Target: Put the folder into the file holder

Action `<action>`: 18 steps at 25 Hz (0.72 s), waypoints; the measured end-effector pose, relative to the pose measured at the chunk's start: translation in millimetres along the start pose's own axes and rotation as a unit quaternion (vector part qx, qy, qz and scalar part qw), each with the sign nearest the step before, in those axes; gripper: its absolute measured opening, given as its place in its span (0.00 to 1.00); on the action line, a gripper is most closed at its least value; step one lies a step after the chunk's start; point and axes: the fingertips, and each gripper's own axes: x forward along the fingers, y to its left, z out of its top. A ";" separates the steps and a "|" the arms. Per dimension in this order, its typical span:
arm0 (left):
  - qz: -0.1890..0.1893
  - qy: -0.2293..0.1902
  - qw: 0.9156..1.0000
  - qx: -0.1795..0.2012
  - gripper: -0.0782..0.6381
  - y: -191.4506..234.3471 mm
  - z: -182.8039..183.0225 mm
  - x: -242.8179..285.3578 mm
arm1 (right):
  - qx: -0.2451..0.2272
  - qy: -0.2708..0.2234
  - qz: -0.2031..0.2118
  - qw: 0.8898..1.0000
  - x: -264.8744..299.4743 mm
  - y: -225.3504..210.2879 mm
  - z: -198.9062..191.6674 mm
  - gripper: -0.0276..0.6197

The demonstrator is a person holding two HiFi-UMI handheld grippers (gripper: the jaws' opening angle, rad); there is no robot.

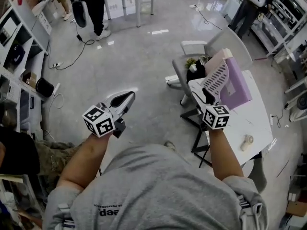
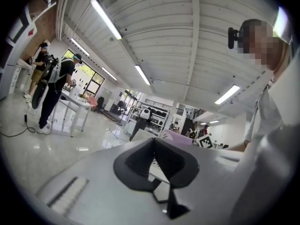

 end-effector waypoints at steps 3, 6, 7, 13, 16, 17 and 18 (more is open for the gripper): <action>0.049 -0.026 0.998 0.002 0.19 14.1 10.5 -29.2 | -0.016 -0.004 0.071 0.997 35.9 40.8 27.0 0.42; 0.094 -0.048 0.994 0.005 0.19 21.7 18.6 -53.9 | -0.043 -0.009 0.134 0.990 60.6 82.0 51.0 0.34; 0.107 -0.053 0.993 0.007 0.19 22.9 20.7 -61.6 | -0.050 -0.011 0.153 0.987 66.7 95.2 58.4 0.30; 0.184 -0.069 0.980 0.045 0.19 15.7 34.6 -96.8 | -0.080 -0.020 0.252 0.964 87.4 159.3 92.1 0.16; 0.212 -0.079 0.972 0.060 0.19 10.1 40.4 -106.8 | -0.084 -0.028 0.282 0.955 89.0 173.5 103.0 0.10; 0.218 -0.082 0.970 0.062 0.19 9.0 42.1 -108.9 | -0.084 -0.030 0.289 0.953 89.7 175.9 106.3 0.08; 0.224 -0.086 0.969 0.063 0.19 8.5 43.8 -110.4 | -0.084 -0.032 0.295 0.951 90.7 177.3 109.2 0.06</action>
